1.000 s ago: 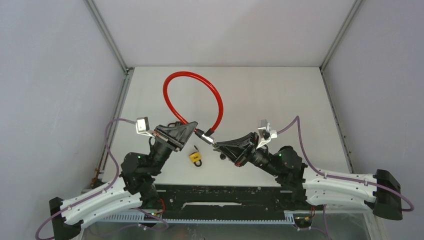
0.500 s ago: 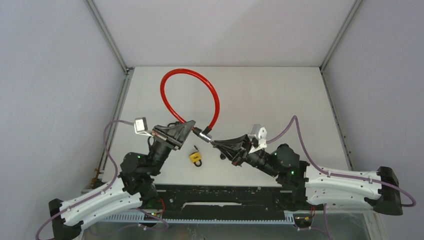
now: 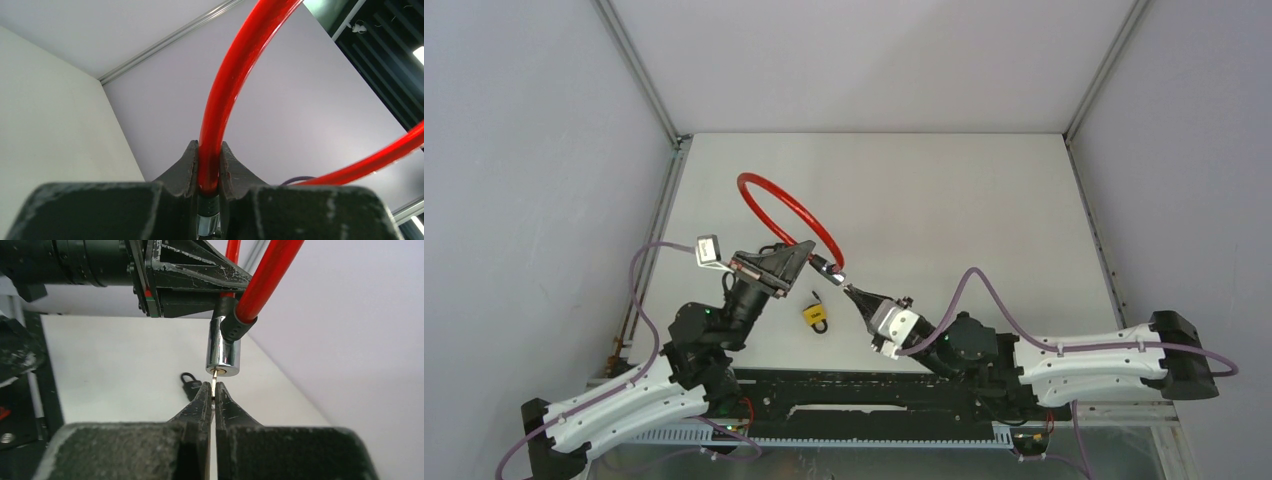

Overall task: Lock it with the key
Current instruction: Lock the lock.

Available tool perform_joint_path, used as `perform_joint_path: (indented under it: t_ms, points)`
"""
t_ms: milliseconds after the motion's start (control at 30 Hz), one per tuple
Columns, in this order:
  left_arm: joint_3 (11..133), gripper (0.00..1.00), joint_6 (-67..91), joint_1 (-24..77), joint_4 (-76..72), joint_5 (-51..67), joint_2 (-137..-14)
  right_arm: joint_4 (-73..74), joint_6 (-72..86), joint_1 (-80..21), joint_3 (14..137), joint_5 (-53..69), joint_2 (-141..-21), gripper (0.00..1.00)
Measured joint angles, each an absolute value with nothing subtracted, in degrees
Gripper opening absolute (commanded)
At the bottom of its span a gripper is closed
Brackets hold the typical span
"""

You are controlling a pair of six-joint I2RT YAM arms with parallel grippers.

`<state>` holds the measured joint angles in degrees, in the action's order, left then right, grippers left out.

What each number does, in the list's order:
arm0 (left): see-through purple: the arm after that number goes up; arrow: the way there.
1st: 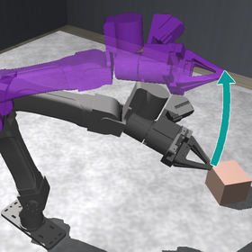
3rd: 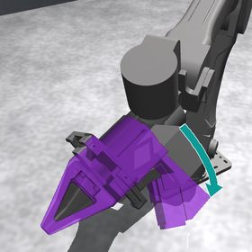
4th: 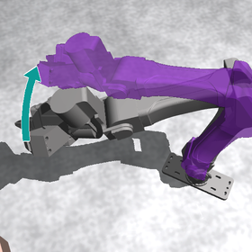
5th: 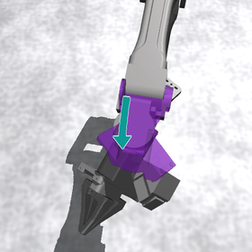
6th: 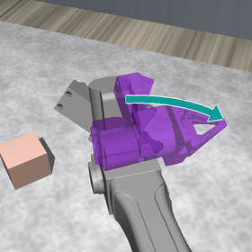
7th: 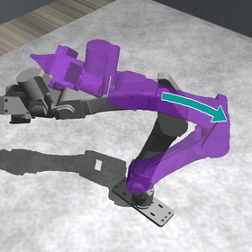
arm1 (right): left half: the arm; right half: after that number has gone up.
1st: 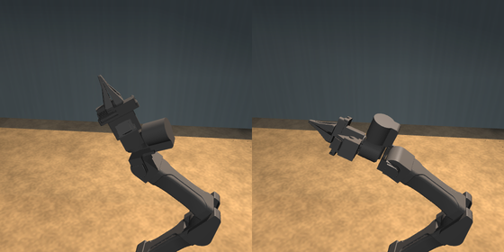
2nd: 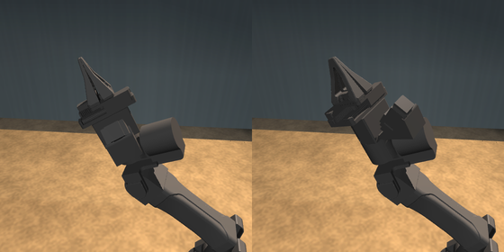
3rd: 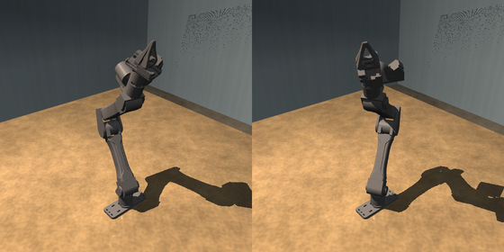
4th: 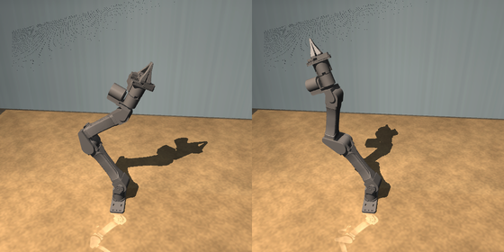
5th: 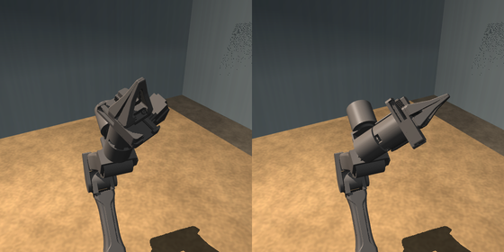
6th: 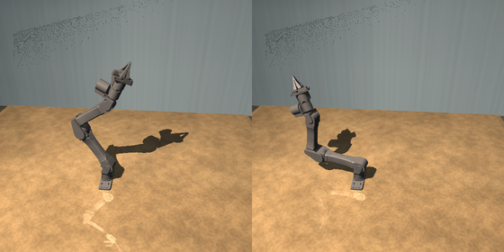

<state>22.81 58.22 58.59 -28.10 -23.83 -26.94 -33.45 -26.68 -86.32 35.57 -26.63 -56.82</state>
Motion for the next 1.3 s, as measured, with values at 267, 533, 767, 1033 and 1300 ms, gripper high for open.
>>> perform_joint_path:
  t_ms: [267,533,767,1033,1300]
  points:
    - [22.81,0.00,58.41,58.43,-27.75,-24.32,-27.00,-36.97,-36.25,-88.23,35.64,-31.92,-59.24,0.00]
    - [22.81,0.00,57.23,58.37,-31.18,-22.85,-28.21,-35.00,-27.97,-86.48,35.62,-27.81,-57.08,0.00]
    - [22.44,0.00,53.21,58.28,-44.16,-16.47,-31.27,-33.82,-15.62,-80.97,35.75,-16.21,-52.71,0.00]
    - [22.02,0.00,49.52,58.22,-56.58,-8.82,-35.11,-33.34,-6.09,-76.82,35.75,-5.72,-49.63,0.00]
    - [22.02,0.00,45.67,58.22,-57.56,-3.44,-34.72,-31.24,-0.58,-73.78,35.75,1.58,-48.51,0.00]
